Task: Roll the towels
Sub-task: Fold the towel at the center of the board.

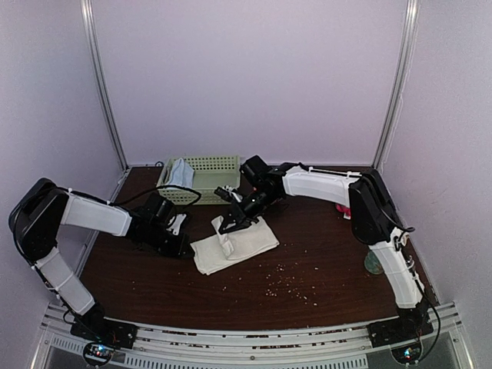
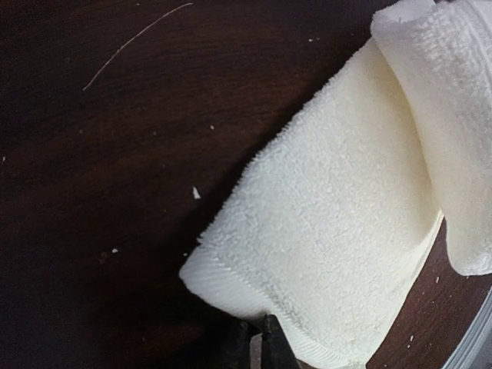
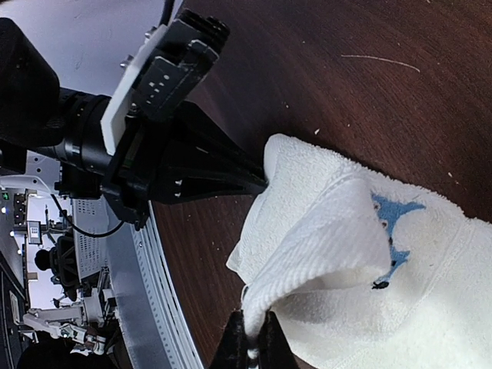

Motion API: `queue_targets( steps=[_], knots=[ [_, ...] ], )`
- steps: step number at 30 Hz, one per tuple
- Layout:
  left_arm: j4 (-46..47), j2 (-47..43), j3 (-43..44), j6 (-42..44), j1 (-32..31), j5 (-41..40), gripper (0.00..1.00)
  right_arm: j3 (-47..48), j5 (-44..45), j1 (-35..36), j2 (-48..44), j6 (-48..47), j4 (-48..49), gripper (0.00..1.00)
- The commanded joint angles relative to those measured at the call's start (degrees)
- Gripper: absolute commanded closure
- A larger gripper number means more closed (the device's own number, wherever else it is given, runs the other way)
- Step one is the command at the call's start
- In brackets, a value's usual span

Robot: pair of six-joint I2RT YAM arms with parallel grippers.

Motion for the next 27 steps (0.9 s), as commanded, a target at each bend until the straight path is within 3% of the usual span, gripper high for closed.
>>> queue_targets(
  steps=[1,19,27],
  knots=[
    [0.18,0.35,-1.41,-0.13,-0.38,-0.89,0.93,2.03,-0.24,1.0,2.45,1.15,1.67,1.0],
    [1.2,0.07,-2.25,-0.56,-0.37,-0.97,0.93,3.25,-2.35,3.85,5.78,6.82,8.11,1.0],
    [0.99,-0.6,-2.38,-0.67,-0.4,-1.55,0.93,4.34,-2.72,3.93,6.54,3.94,5.83,0.81]
  ],
)
